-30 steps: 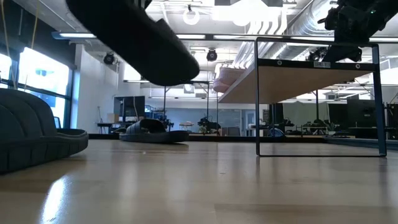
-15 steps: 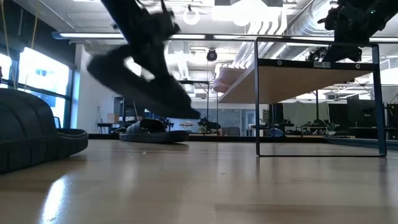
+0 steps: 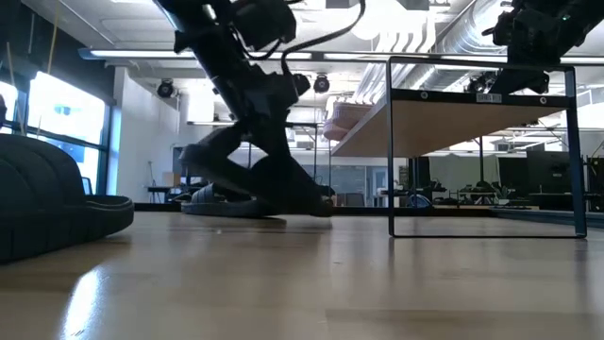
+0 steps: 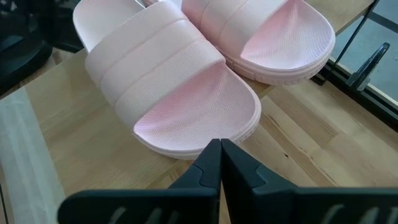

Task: Pick and place slides into the shelf
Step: Put the black slide under the shelf

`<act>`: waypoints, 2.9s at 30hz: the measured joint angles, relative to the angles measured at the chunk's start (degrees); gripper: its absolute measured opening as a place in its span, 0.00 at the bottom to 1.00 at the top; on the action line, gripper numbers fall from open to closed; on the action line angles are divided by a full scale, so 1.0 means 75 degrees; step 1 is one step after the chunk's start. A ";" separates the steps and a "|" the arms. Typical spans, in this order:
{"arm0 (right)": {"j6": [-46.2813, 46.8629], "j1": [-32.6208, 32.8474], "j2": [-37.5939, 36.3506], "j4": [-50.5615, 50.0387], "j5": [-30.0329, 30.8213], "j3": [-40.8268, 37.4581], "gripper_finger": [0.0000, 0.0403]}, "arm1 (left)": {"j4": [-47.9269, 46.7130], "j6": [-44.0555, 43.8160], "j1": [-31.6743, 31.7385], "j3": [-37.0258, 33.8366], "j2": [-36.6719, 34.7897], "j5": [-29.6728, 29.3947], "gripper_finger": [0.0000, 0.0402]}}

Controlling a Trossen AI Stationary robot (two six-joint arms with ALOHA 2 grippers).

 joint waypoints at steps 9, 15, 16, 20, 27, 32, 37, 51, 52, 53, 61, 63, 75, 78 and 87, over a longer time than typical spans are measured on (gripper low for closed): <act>0.0000 -0.0003 0.0003 0.0000 0.0003 0.0002 0.00 | 0.0668 0.0709 0.0104 0.0003 0.0356 0.0248 0.00; 0.0000 -0.0003 0.0006 0.0000 0.0005 0.0000 0.00 | 0.0613 0.0648 0.0071 0.0003 0.0353 0.0425 0.00; -0.0001 -0.0002 0.0006 0.0000 0.0005 0.0003 0.00 | 0.0612 0.0648 0.0013 0.0003 0.0353 0.0431 0.00; -0.0003 -0.0001 0.0006 0.0003 0.0004 0.0000 0.00 | 0.0575 0.1044 -0.0142 0.0003 0.0353 0.0549 0.00; -0.0003 -0.0003 0.0006 0.0006 0.0005 0.0000 0.00 | 0.0570 0.1882 -0.0307 0.0003 0.0348 0.0588 0.00; -0.0003 0.0000 0.0006 0.0003 0.0005 0.0000 0.00 | 0.0551 0.1893 -0.0301 0.0003 0.0348 0.0565 0.00; -0.0003 -0.0003 0.0006 0.0006 0.0005 0.0000 0.00 | 0.0543 0.1439 -0.0299 0.0003 0.0345 0.0509 0.06; -0.0003 -0.0003 0.0006 0.0006 0.0005 0.0000 0.00 | 0.0406 0.1179 -0.0299 0.0003 0.0338 -0.0310 0.40; -0.0003 -0.0003 0.0006 0.0006 0.0005 0.0000 0.00 | 0.0403 0.1117 -0.0299 0.0003 0.0329 -0.0518 0.42; -0.0003 -0.0003 0.0006 0.0007 0.0005 0.0001 0.00 | 0.0392 0.1014 -0.0299 0.0003 0.0305 -0.0695 0.44; -0.0013 -0.0001 0.0007 0.0006 0.0003 0.0000 0.00 | -0.0082 -0.0070 -0.0299 0.0003 -0.0143 -0.1181 0.50; -0.0015 -0.0002 0.0009 0.0006 0.0005 0.0000 0.00 | -0.0296 -0.0308 -0.0299 0.0003 -0.0318 -0.1391 0.49; -0.0020 0.0000 0.0009 0.0006 0.0003 0.0000 0.00 | -0.1732 -0.5360 0.0850 0.0012 -0.1266 -0.2475 0.41; -0.0017 -0.0001 0.0009 0.0007 0.0004 0.0000 0.00 | -0.2156 -0.6450 0.1667 0.0009 -0.1250 -0.2310 0.39; -0.0001 -0.0002 0.0009 0.0008 0.0005 0.0000 0.00 | -0.2049 -0.8367 0.3542 0.0006 -0.1165 0.0281 0.35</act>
